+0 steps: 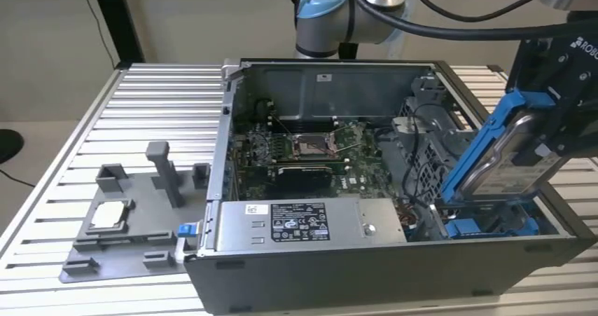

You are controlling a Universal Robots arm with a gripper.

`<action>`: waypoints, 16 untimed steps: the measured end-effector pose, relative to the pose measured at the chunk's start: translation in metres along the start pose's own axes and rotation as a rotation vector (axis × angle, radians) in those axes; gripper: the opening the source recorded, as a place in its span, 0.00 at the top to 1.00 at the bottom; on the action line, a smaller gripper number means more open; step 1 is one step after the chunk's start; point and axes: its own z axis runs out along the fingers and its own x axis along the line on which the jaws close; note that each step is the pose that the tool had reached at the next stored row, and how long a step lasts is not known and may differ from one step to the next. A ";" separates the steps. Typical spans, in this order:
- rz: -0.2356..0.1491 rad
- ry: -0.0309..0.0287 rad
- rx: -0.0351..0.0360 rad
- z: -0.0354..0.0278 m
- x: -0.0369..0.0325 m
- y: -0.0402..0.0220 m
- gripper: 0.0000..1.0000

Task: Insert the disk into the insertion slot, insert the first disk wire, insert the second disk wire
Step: 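Insert the disk into the insertion slot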

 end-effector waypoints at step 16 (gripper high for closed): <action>-0.002 -0.0101 -0.0004 0.0160 0.0052 -0.0042 1.00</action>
